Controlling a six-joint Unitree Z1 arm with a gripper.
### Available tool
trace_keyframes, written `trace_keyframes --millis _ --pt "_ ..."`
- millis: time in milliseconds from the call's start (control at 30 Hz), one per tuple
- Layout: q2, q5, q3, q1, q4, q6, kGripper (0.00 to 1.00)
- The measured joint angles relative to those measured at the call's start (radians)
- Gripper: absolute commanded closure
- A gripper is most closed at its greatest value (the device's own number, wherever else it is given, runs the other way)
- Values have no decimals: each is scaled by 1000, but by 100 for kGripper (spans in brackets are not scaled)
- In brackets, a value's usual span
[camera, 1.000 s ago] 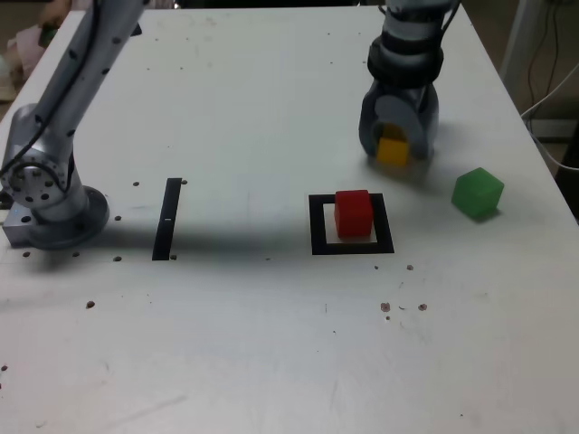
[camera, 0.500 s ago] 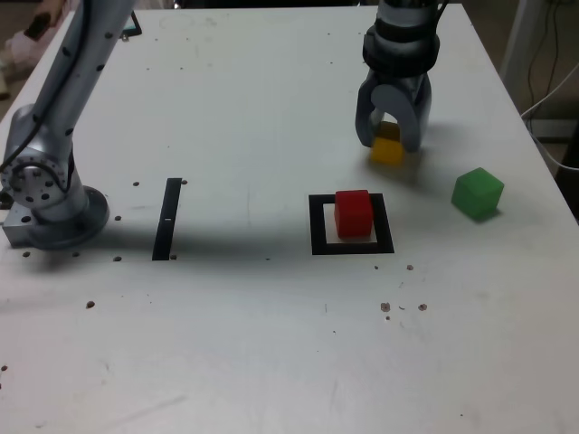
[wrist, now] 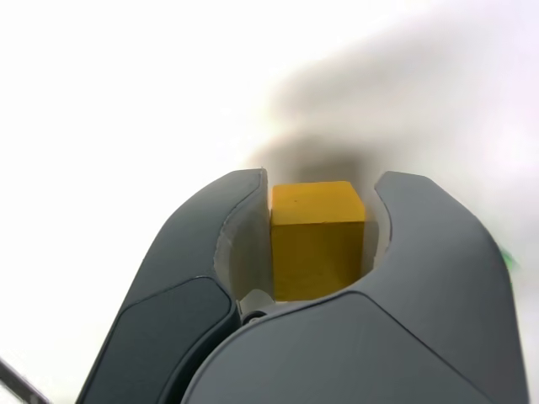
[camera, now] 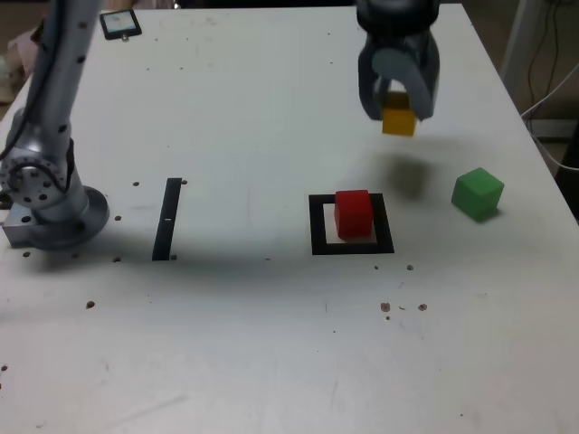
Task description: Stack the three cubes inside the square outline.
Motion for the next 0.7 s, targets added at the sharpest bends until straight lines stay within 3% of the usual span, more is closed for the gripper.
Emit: trace_keyframes --millis 267,367,500,700 --pt "-177 27 36 -126 146 -231 82" --pt "-171 26 50 -171 195 -333 82" --pt "-148 25 76 -230 201 -465 82" --pt "-113 18 98 -258 158 -522 82"
